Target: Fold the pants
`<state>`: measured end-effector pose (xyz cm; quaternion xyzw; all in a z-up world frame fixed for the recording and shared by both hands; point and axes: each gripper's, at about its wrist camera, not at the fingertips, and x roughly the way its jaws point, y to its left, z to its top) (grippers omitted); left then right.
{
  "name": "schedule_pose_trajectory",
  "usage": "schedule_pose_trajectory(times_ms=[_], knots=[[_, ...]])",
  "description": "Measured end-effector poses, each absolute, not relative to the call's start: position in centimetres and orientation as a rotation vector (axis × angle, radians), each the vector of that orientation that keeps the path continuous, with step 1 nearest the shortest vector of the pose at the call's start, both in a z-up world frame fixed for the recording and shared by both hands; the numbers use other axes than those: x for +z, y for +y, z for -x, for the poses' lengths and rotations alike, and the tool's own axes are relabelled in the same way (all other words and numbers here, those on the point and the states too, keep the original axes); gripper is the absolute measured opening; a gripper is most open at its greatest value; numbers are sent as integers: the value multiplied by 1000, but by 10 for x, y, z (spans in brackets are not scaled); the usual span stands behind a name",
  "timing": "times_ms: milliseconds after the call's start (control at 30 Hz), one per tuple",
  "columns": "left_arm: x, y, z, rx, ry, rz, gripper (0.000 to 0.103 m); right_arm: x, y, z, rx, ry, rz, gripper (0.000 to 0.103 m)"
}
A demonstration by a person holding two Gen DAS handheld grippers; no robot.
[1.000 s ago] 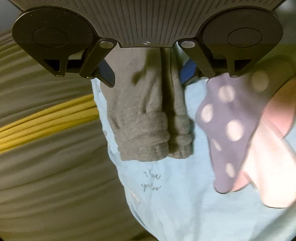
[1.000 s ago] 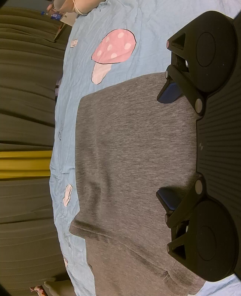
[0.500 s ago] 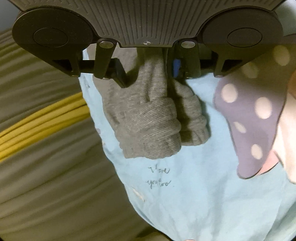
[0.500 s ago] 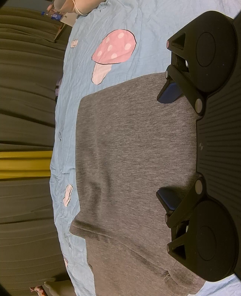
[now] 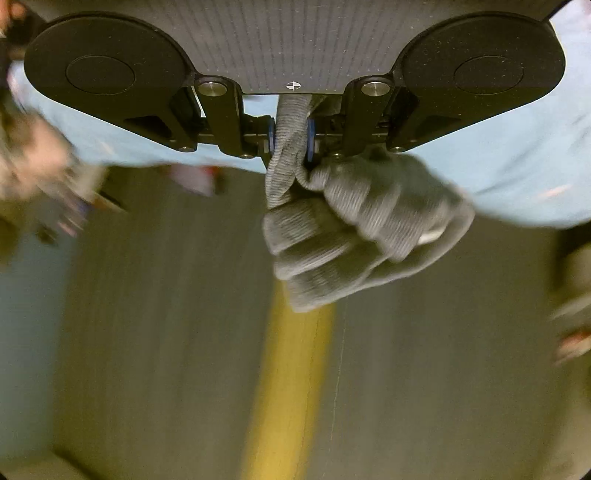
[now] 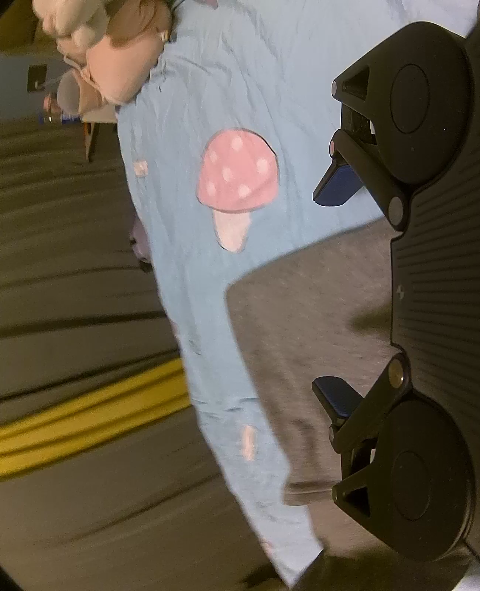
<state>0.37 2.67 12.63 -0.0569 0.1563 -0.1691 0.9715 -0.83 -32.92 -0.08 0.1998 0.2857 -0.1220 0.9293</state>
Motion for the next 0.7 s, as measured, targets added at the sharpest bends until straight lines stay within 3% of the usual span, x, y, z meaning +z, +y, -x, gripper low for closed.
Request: schedule_pose_trajectory(times_ms=[100,133,167,200,300,400,467,700], knots=[[106,-50,0,-500,383,19,22,1,-343,17,-244,557,-471,99],[94,-70,0,-534,425,7,31,1,-348,20,-242,555,-496,99],[78,-90,1,-567,471,-9,50,0,-352,22,-238,556,-518,99],[58,-109,0,-589,541,-39,60,-2,-358,24,-236,562,-546,99],[18,-123,-10,-566,732,-62,61,-6,-372,32,-199,566,-647,99],[12,-83,-14,-468,810,71,69,-12,-382,34,-104,563,-736,99],[22,-49,-13,-347,805,149,91,-15,-381,27,-51,580,-765,99],[24,71,-8,101,708,333,95,-42,-368,-14,43,759,-879,99]])
